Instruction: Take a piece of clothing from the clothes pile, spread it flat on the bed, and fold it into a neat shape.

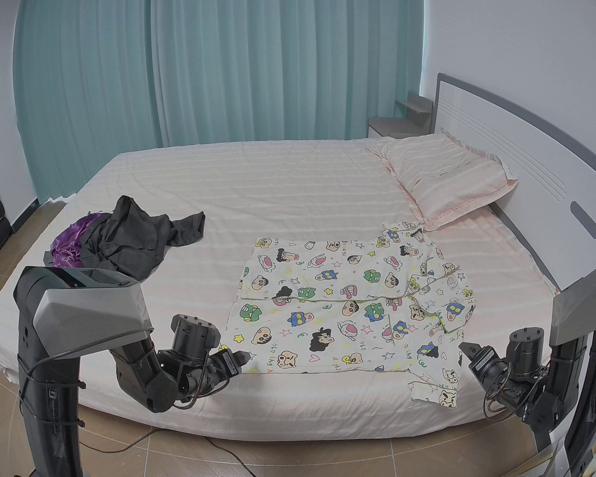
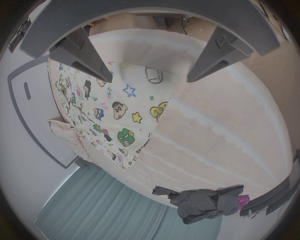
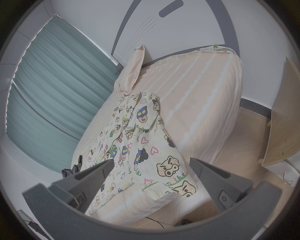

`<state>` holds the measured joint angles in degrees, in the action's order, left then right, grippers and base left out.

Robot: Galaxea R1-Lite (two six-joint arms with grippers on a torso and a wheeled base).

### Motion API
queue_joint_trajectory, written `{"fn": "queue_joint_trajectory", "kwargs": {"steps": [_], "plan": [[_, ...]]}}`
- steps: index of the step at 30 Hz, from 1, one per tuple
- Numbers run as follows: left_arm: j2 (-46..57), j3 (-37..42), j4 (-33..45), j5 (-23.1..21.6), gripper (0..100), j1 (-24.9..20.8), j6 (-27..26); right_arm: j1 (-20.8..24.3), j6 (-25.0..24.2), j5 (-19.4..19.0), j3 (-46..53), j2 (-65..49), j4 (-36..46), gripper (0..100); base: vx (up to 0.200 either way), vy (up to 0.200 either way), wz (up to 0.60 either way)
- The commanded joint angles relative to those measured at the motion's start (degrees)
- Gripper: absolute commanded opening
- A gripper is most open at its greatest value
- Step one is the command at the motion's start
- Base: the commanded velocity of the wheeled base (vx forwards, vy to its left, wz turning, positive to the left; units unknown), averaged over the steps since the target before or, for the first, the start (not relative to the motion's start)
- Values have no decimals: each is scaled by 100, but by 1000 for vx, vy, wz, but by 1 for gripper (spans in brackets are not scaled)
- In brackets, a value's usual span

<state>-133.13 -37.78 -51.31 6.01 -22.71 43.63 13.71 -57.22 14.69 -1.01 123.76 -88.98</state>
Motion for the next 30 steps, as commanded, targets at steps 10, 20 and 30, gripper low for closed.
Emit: {"fn": "queue_joint_trajectory", "kwargs": {"steps": [10, 20, 30], "plan": [[-266, -555, 657, 120, 100, -84, -118, -9, 1, -10, 101, 17, -85, 100, 0, 0, 0], [-450, -1065, 675, 278, 100, -111, -127, -18, 1, -1, 101, 8, -85, 100, 0, 0, 0], [-521, -1276, 789, 348, 0, -93, -127, -53, -8, -28, 101, 17, -85, 100, 0, 0, 0]]}}
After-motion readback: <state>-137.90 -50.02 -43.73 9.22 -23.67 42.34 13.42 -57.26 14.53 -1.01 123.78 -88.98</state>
